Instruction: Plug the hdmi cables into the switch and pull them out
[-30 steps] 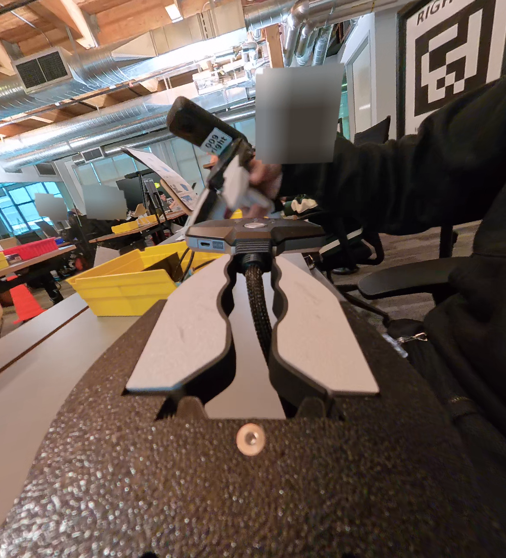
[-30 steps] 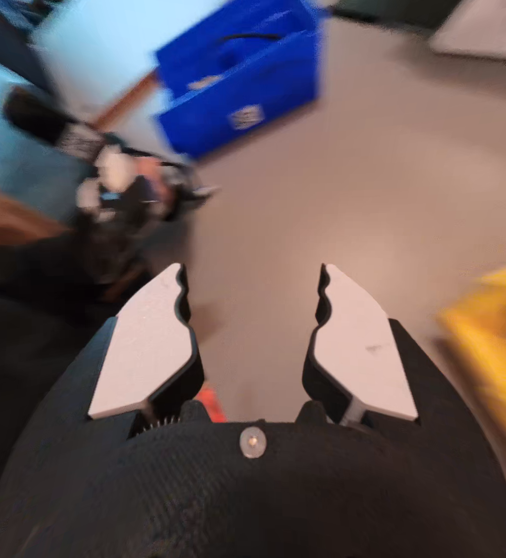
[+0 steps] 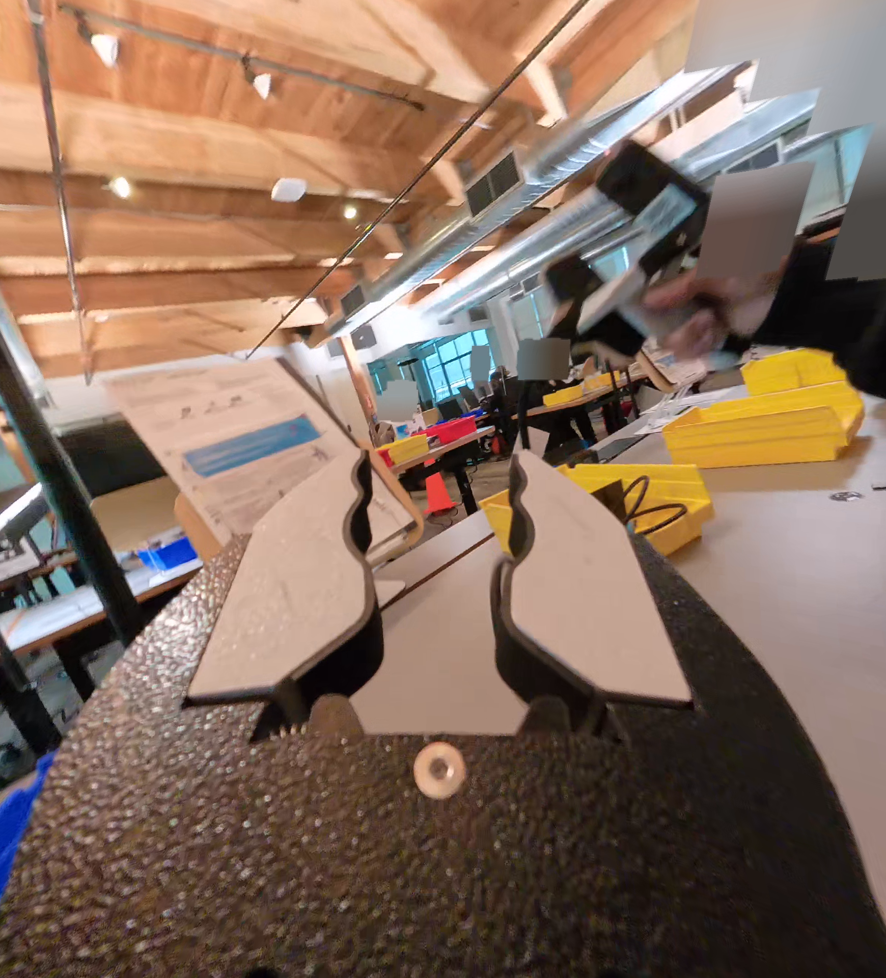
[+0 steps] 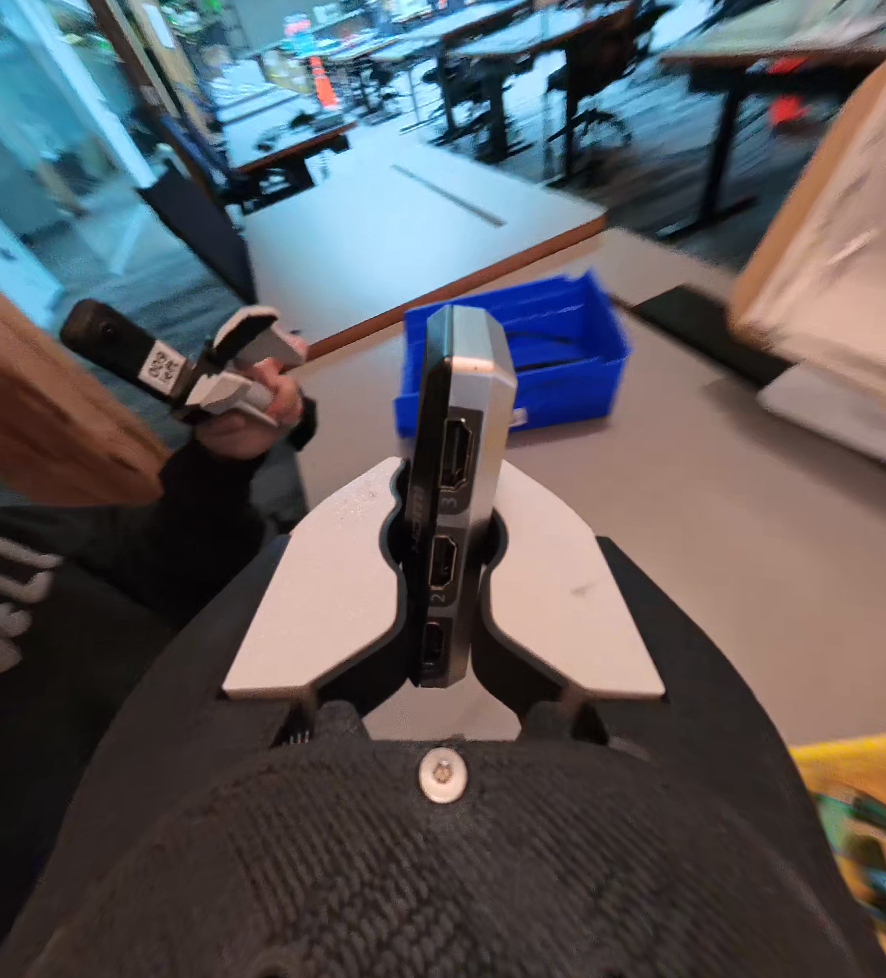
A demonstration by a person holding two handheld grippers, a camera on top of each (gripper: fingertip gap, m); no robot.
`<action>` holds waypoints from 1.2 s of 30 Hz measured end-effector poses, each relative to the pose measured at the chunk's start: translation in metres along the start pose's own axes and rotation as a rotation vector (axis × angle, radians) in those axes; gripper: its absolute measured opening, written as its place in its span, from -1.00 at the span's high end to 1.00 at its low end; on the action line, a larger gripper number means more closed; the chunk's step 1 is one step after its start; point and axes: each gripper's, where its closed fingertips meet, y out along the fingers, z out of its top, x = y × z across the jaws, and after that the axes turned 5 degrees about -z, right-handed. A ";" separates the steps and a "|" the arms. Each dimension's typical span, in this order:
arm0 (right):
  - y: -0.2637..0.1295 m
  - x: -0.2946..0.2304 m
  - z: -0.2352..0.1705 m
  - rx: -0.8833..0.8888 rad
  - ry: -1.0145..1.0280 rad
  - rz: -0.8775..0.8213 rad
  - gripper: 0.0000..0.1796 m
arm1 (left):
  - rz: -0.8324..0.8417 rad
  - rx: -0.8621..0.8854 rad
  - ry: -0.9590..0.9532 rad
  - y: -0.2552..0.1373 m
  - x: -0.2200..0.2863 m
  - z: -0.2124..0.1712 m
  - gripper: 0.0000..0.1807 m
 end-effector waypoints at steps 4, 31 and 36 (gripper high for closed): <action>-0.057 0.059 0.063 0.022 -0.123 -0.285 0.74 | 0.012 -0.052 -0.168 -0.005 -0.022 -0.044 0.47; -0.129 0.328 -0.045 -1.066 -0.574 -0.939 0.74 | -0.177 -0.241 -0.431 0.015 0.006 -0.152 0.53; -0.081 0.354 -0.092 -1.224 -0.861 -0.820 0.74 | -0.191 -0.266 -0.461 0.013 0.008 -0.162 0.53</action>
